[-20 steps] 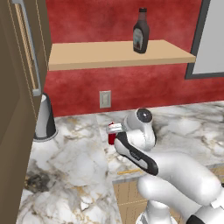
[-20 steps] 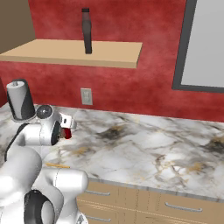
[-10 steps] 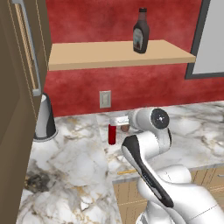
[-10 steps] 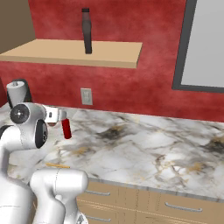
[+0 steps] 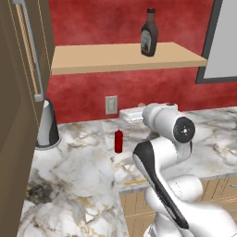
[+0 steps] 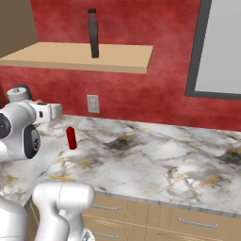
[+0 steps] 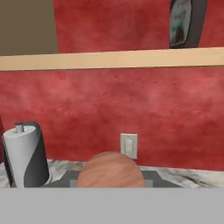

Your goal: There are various items on the counter. Only move the condiments/shakers into the cabinet.

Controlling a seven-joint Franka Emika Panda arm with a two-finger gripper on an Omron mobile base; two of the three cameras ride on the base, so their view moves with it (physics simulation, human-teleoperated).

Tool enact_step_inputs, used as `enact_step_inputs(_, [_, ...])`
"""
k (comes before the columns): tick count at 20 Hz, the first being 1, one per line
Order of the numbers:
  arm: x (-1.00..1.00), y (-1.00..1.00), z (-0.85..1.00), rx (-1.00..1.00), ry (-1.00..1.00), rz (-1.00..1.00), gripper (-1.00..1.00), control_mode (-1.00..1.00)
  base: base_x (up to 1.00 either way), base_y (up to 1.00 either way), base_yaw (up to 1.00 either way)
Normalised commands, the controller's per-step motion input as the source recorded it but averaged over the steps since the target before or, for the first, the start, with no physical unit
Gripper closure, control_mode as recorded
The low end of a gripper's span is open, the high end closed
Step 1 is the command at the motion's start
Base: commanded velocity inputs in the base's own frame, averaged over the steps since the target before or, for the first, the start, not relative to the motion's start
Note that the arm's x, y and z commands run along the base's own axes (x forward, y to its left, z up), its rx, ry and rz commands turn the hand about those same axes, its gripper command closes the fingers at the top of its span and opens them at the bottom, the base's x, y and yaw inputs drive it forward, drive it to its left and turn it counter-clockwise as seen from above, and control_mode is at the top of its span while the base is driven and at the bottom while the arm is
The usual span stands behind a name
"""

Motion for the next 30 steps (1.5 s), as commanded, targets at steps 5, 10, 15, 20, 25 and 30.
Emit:
enact_step_inputs(5, [-0.14, 0.01, 1.0, 0.0, 0.0, -0.06, 1.0, -1.0, 0.0, 0.0, 0.0])
enact_step_inputs(10, [-0.04, 0.0, 1.0, 0.0, 0.0, -0.1, 1.0, -1.0, 0.0, 0.0, 0.0])
enact_step_inputs(15, [0.0, 0.0, 1.0, 0.0, 0.01, -0.04, 1.0, -1.0, 0.0, 0.0, 0.0])
enact_step_inputs(20, [0.0, 0.0, 0.98, 0.02, 0.13, -0.01, 1.0, -1.0, 0.0, 0.0, 0.0])
enact_step_inputs(25, [0.07, 0.0, 0.07, 0.0, 0.01, 0.0, 1.0, -1.0, 0.0, 0.0, 0.0])
enact_step_inputs(30, [0.3, 0.0, -0.3, -0.05, 0.0, 0.0, 1.0, -1.0, 0.0, 0.0, 0.0])
